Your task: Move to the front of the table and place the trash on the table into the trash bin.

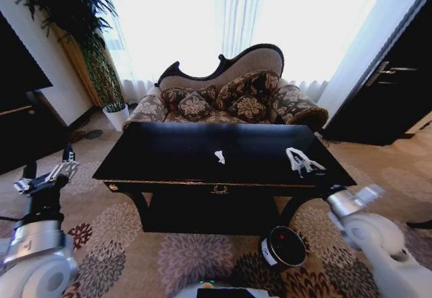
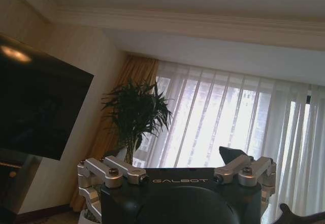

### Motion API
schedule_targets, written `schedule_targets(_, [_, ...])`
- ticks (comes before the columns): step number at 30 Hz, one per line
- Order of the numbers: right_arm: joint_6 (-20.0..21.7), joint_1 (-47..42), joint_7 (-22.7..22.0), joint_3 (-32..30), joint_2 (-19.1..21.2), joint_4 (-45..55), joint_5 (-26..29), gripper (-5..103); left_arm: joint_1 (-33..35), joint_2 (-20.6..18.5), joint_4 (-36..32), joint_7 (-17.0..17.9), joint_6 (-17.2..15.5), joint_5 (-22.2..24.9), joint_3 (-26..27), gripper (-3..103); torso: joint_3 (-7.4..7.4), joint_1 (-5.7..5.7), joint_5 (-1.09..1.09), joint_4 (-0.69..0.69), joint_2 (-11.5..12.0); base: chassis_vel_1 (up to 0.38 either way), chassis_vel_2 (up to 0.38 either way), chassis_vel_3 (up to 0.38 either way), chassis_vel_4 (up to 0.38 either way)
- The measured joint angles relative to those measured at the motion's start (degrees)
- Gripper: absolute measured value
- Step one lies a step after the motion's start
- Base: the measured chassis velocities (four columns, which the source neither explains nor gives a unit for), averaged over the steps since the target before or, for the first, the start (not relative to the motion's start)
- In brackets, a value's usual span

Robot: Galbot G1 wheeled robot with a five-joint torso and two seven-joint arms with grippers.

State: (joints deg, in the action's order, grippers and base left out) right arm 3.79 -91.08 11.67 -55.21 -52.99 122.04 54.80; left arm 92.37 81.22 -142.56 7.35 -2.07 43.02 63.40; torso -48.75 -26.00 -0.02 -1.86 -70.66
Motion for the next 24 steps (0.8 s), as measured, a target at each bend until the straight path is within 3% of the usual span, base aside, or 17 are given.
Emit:
schedule_targets(7, [-5.0, -2.1, 3.1, -1.0, -1.5, -3.9, -2.4, 0, 0.6, -0.3, -0.3, 0.1, 0.0, 1.6, 2.6, 100, 0.0, -0.01, 0.01, 0.01, 0.0, 0.0, 0.0, 0.0, 0.0])
schedule_targets(17, [-8.4, -2.2, 6.1, -0.4, -2.0, -12.6, -2.9, 0, 0.7, -1.7, 0.3, 0.2, -0.2, 4.2, 7.0, 100, 0.0, -0.01, 0.01, 0.0, 0.0, 0.0, 0.0, 0.0, 0.0])
schedule_targets(22, [-10.7, -1.6, 12.4, -0.9, -1.8, -17.8, 1.9, 0, 0.3, -1.1, 1.1, 0.2, -0.3, 3.3, 6.6, 100, 0.0, -0.01, 0.01, -0.01, 0.0, 0.0, 0.0, 0.0, 0.0])
schedule_targets(24, [-12.4, -0.6, 17.3, -0.9, -1.5, -21.1, 3.4, 0, 0.2, -0.7, 1.1, 0.2, -0.3, 2.8, 6.2, 100, 0.0, -0.01, 0.01, 0.0, 0.0, 0.0, 0.0, 0.0, 0.0])
